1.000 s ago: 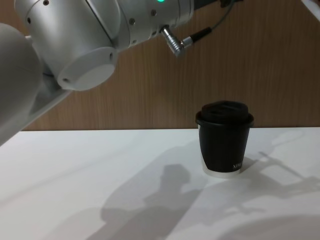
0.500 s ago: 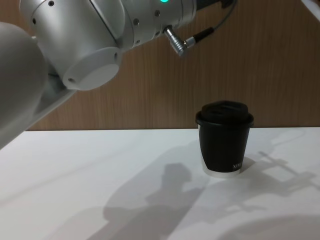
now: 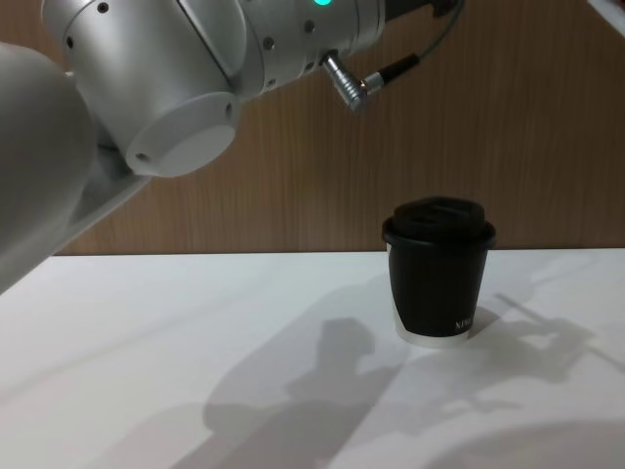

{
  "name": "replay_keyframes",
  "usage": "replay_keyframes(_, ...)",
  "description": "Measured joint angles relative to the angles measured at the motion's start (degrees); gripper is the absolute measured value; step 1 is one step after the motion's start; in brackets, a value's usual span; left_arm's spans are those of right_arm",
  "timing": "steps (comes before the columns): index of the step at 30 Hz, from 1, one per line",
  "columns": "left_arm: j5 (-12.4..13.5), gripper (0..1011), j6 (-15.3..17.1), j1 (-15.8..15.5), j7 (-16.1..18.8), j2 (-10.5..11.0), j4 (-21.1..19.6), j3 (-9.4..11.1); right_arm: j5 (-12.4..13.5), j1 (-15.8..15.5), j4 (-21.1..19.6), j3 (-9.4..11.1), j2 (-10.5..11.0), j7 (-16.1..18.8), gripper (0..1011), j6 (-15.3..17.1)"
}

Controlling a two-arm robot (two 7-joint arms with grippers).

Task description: Pick up the straw with one hand, pass it to the other hand, and insert it into the cup.

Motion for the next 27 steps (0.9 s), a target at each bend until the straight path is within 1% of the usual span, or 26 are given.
replay_keyframes(3, 0.0, 149, 0.0, 0.0, 0.0, 0.0, 0.0, 0.0, 0.0, 0.0, 0.0, 0.0, 0.0, 0.0, 0, 0.0)
replay_keyframes(6, 0.0, 85, 0.0, 0.0, 0.0, 0.0, 0.0, 0.0, 0.0, 0.0, 0.0, 0.0, 0.0, 0.0, 0, 0.0)
replay_keyframes(11, 0.0, 39, -0.1, -0.1, 0.0, -0.1, 0.1, 0.0, 0.0, 0.0, 0.0, 0.0, 0.0, 0.0, 0, 0.0)
replay_keyframes(14, 0.0, 30, -0.1, -0.1, 0.0, -0.1, 0.1, 0.0, 0.0, 0.0, 0.0, 0.0, 0.0, 0.0, 0, 0.0)
replay_keyframes(16, 0.0, 19, -0.1, -0.1, 0.1, -0.1, 0.1, 0.0, 0.0, 0.0, 0.0, 0.0, 0.0, 0.0, 19, 0.0)
replay_keyframes(18, 0.0, 15, -0.1, -0.1, 0.1, -0.1, 0.1, 0.0, 0.0, 0.0, 0.0, 0.0, 0.0, 0.0, 84, 0.0)
replay_keyframes(20, 0.0, 15, -0.1, -0.1, 0.1, -0.1, 0.1, 0.0, 0.0, 0.0, 0.0, 0.0, 0.0, 0.0, 118, 0.0)
replay_keyframes(21, 0.0, 16, -0.1, -0.1, 0.1, -0.1, 0.1, 0.0, 0.0, 0.0, 0.0, 0.0, 0.0, 0.0, 171, 0.0)
replay_keyframes(22, 0.0, 15, -0.1, -0.1, 0.1, -0.1, 0.1, 0.0, 0.0, 0.0, 0.0, 0.0, 0.0, 0.0, 181, 0.0)
replay_keyframes(23, 0.0, 15, -0.1, -0.1, 0.1, -0.1, 0.1, 0.0, 0.0, 0.0, 0.0, 0.0, 0.0, 0.0, 243, 0.0)
replay_keyframes(24, 0.0, 15, -0.1, -0.1, 0.1, -0.1, 0.1, 0.0, 0.0, 0.0, 0.0, 0.0, 0.0, 0.0, 243, 0.0)
replay_keyframes(27, 0.0, 15, -0.1, -0.1, 0.1, -0.1, 0.1, 0.0, 0.0, 0.0, 0.0, 0.0, 0.0, 0.0, 338, 0.0)
